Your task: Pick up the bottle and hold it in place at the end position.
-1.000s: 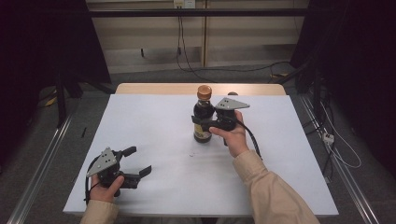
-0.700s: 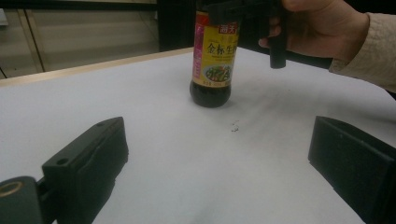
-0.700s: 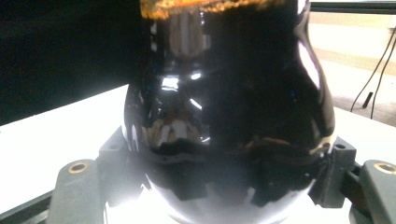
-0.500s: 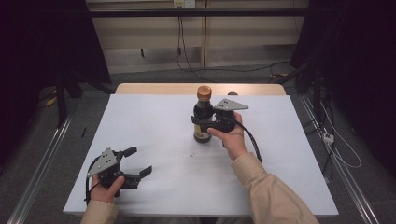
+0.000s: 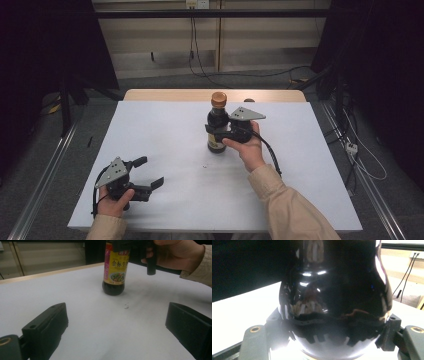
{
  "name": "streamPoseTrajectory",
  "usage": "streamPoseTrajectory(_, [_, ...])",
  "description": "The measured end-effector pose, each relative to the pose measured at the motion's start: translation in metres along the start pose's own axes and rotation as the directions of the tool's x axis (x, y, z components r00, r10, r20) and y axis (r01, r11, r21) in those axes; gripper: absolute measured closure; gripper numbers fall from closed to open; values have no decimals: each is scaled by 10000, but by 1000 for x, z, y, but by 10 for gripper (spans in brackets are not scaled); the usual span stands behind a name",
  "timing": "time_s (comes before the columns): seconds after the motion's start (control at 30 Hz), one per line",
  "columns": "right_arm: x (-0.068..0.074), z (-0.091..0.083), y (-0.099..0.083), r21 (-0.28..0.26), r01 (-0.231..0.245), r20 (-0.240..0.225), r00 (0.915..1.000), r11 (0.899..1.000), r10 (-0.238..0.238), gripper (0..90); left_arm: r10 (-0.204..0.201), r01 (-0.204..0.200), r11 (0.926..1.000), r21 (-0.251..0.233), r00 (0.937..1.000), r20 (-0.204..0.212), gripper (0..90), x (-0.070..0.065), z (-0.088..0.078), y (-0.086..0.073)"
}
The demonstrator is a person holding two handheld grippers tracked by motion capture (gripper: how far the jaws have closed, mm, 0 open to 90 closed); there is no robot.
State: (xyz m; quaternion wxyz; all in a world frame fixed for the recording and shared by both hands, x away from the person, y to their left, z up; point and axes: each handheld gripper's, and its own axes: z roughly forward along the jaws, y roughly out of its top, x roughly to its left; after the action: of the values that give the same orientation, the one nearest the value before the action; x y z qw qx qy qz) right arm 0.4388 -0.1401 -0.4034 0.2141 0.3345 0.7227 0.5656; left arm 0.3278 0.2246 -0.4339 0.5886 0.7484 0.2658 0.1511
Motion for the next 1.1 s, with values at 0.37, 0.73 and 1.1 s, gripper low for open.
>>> streamPoseTrajectory(0.37, [0,0,-1,-4,79,17,10000,10000,-79,279,202,-194,9996,219,9990,-392,39,2,14,18])
streamPoseTrajectory(0.73, [0,0,-1,19,102,14,9999,9999,-102,282,2,11,9994,334,9992,-395,44,4,18,34])
streamPoseTrajectory(1.1, [0,0,-1,53,116,8,9999,9999,-116,284,-312,321,9988,371,9992,-243,45,6,34,52])
